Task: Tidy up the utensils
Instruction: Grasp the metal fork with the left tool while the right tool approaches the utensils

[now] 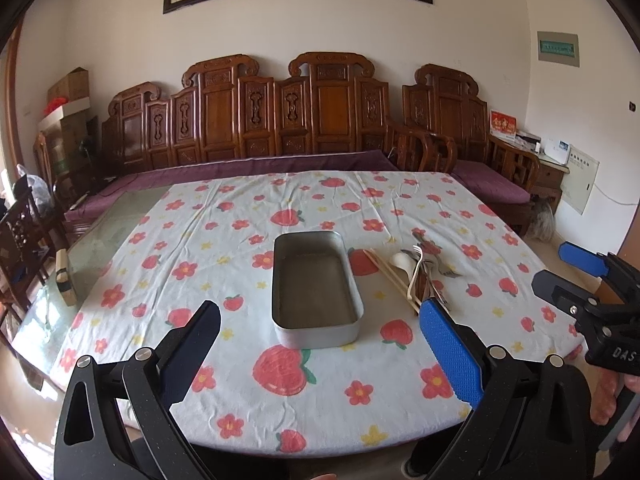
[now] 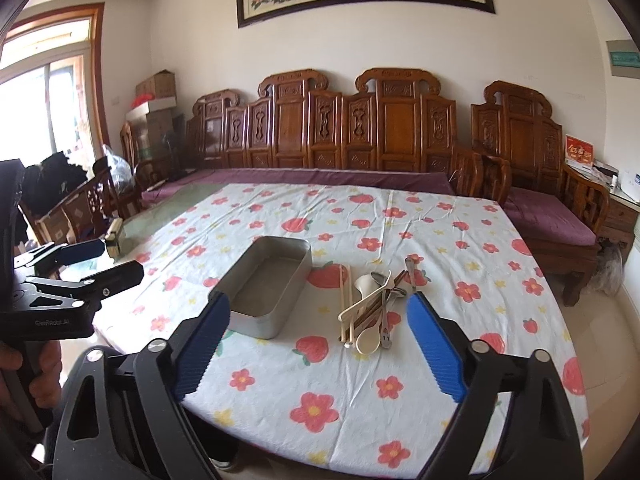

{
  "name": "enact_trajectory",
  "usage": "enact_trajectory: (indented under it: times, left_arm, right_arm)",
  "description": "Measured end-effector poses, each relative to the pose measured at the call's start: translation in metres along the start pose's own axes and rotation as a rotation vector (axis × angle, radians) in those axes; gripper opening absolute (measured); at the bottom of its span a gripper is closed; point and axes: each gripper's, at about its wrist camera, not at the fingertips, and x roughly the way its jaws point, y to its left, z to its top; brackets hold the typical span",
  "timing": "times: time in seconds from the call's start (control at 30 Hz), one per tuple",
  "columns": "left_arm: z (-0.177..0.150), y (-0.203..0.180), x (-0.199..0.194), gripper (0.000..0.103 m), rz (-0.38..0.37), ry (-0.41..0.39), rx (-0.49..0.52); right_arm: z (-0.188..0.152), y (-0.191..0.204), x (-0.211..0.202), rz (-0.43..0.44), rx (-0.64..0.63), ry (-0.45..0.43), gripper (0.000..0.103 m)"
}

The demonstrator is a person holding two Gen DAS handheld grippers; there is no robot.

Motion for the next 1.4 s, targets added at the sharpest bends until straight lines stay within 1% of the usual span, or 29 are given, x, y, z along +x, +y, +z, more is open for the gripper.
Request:
enact_trajectory:
  times: [0.17, 0.27, 0.33, 0.4, 0.47, 0.53, 0.7, 0.83, 0.87, 0.93, 0.97, 1.03, 1.07, 1.1, 1.13, 1.17, 1.23, 1.4]
  left_arm:
    - [0.001, -0.002, 0.023, 0.097, -0.023, 0.028, 0.008]
    - [0.001, -0.006, 0.037, 0.097, -0.050, 0.043, 0.012]
    - [0.001, -0.010, 0.046, 0.097, -0.064, 0.050, 0.015]
    - [0.000, -0.014, 0.054, 0.097, -0.077, 0.057, 0.015]
    - [-0.001, -0.018, 0.062, 0.097, -0.091, 0.067, 0.013]
    - [-0.001, -0.023, 0.072, 0.097, -0.105, 0.079, 0.022]
    - [0.004, -0.041, 0.094, 0.096, -0.167, 0.102, 0.063]
    - [0.007, -0.063, 0.121, 0.086, -0.197, 0.146, 0.114]
    - [0.007, -0.066, 0.126, 0.083, -0.198, 0.156, 0.118]
    - [0.007, -0.076, 0.142, 0.078, -0.215, 0.185, 0.131]
    - [0.007, -0.080, 0.148, 0.074, -0.216, 0.195, 0.138]
    - [0.006, -0.090, 0.163, 0.069, -0.233, 0.218, 0.158]
    - [0.006, -0.094, 0.170, 0.065, -0.234, 0.230, 0.164]
    - [0.005, -0.101, 0.179, 0.064, -0.241, 0.246, 0.173]
    - [0.004, -0.105, 0.187, 0.061, -0.251, 0.262, 0.174]
    - [0.003, -0.108, 0.194, 0.054, -0.258, 0.281, 0.170]
    - [0.000, -0.113, 0.212, 0.046, -0.268, 0.324, 0.157]
    - [-0.005, -0.123, 0.243, 0.038, -0.244, 0.374, 0.178]
  right_arm:
    - [0.000, -0.018, 0.030, -0.007, -0.015, 0.056, 0.075]
    - [-0.002, -0.031, 0.052, -0.020, -0.028, 0.101, 0.069]
    - [-0.005, -0.041, 0.070, -0.019, -0.038, 0.139, 0.067]
    - [-0.008, -0.049, 0.084, -0.020, -0.034, 0.159, 0.066]
    - [-0.012, -0.058, 0.101, -0.019, -0.026, 0.184, 0.061]
    - [-0.015, -0.064, 0.114, -0.036, -0.025, 0.211, 0.059]
    - [-0.022, -0.077, 0.134, -0.057, -0.035, 0.242, 0.058]
    - [-0.027, -0.097, 0.153, -0.069, -0.020, 0.273, 0.057]
    - [-0.029, -0.100, 0.156, -0.074, -0.019, 0.278, 0.057]
    - [-0.031, -0.111, 0.165, -0.077, -0.008, 0.290, 0.057]
    - [-0.032, -0.115, 0.168, -0.080, -0.002, 0.294, 0.057]
    - [-0.035, -0.124, 0.173, -0.079, 0.017, 0.301, 0.057]
    - [-0.036, -0.127, 0.175, -0.080, 0.022, 0.306, 0.057]
    - [-0.037, -0.131, 0.178, -0.084, 0.024, 0.313, 0.057]
    - [-0.038, -0.133, 0.178, -0.083, 0.026, 0.318, 0.057]
    - [-0.039, -0.137, 0.179, -0.079, 0.035, 0.324, 0.057]
    - [-0.042, -0.143, 0.179, -0.072, 0.059, 0.330, 0.057]
    - [-0.044, -0.147, 0.181, -0.071, 0.070, 0.342, 0.057]
